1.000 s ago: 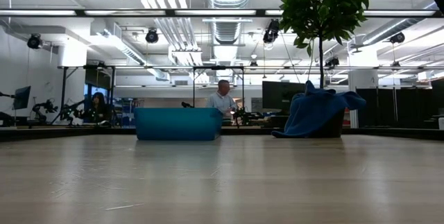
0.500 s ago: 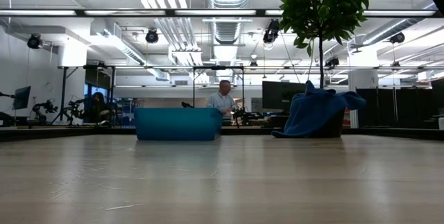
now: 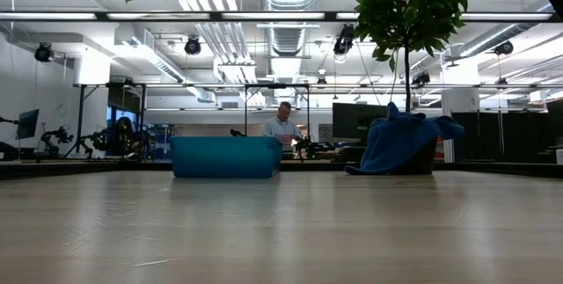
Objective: Fold microfiber towels
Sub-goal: Fold the green microfiber cloth
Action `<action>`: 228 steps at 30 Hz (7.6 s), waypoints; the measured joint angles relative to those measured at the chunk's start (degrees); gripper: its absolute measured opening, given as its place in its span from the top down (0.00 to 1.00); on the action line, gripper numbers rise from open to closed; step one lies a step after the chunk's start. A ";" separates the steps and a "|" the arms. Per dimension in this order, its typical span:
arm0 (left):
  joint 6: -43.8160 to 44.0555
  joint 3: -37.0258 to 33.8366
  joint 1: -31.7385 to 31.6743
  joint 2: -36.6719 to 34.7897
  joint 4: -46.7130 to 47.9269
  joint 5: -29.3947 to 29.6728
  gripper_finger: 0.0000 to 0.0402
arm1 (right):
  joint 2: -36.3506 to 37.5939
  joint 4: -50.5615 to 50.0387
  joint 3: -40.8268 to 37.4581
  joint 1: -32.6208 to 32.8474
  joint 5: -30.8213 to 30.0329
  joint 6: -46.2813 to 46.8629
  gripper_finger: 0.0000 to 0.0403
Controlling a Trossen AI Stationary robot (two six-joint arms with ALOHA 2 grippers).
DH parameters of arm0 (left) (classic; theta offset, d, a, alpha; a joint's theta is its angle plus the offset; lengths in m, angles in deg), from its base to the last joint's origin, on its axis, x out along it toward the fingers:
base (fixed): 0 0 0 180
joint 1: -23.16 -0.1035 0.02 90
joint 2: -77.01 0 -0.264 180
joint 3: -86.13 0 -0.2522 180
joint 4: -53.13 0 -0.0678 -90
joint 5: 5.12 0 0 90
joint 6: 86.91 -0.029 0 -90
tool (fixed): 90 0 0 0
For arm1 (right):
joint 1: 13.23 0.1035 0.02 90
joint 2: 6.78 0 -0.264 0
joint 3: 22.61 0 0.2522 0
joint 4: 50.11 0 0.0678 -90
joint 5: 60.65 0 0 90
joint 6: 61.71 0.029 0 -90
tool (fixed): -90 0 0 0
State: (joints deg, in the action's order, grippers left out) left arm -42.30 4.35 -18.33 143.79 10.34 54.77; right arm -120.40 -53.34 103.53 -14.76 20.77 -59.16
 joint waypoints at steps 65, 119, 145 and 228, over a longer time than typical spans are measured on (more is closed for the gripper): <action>-3.39 5.52 4.74 5.32 0.07 -0.44 1.00 | 2.72 -10.72 0.55 0.67 -4.99 -4.90 0.98; -20.95 0.08 38.02 23.98 46.92 -3.68 0.48 | 29.44 -96.98 0.57 18.68 21.30 -5.89 0.98; -20.78 3.77 37.18 43.66 33.77 -26.04 0.48 | 20.71 -82.61 -0.15 26.32 13.23 2.14 0.98; -64.83 -26.88 58.85 15.46 36.57 85.34 0.67 | 14.58 -60.79 9.22 14.33 -26.15 65.97 0.98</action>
State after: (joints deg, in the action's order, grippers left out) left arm -107.13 -22.52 40.51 159.25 46.91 140.11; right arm -105.82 -114.14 112.75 -0.44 -5.38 6.81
